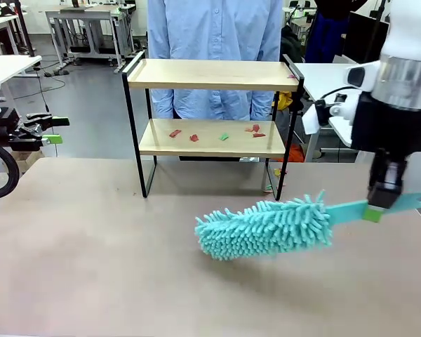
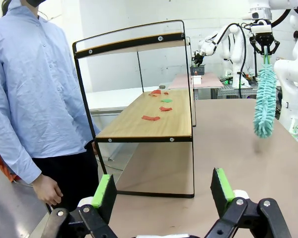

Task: Clean the shelf.
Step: Clean the specific section of the Shelf indicated by the human with the Duster.

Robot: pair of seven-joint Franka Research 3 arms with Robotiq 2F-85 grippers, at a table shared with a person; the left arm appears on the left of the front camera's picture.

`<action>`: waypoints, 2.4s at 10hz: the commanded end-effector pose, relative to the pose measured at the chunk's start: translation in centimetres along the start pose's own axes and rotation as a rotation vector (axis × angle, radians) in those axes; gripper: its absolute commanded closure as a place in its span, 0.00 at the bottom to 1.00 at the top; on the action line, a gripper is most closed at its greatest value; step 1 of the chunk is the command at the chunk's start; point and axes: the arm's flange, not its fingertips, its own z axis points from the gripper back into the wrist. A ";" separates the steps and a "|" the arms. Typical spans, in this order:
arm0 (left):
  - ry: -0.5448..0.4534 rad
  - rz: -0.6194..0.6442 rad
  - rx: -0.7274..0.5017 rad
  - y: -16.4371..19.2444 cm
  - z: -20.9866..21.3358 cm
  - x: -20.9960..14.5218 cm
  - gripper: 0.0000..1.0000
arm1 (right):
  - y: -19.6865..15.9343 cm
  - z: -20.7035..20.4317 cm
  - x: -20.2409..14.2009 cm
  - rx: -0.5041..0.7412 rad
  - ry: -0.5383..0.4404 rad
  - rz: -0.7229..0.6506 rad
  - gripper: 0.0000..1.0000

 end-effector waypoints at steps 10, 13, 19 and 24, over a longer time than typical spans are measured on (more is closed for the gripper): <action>-0.004 -0.012 0.001 -0.2 -0.1 0.2 0.00 | 0.4 0.6 -1.2 -0.017 0.020 0.039 0.87; -0.004 -0.012 0.001 -0.2 -0.1 0.2 0.00 | 0.4 0.6 -1.2 -0.017 0.020 0.039 0.87; -0.004 -0.012 0.001 -0.2 -0.1 0.2 0.00 | 0.4 0.6 -1.2 -0.017 0.020 0.039 0.87; -0.004 -0.012 0.001 -0.2 -0.1 0.2 0.00 | 0.4 0.6 -1.2 -0.017 0.020 0.039 0.87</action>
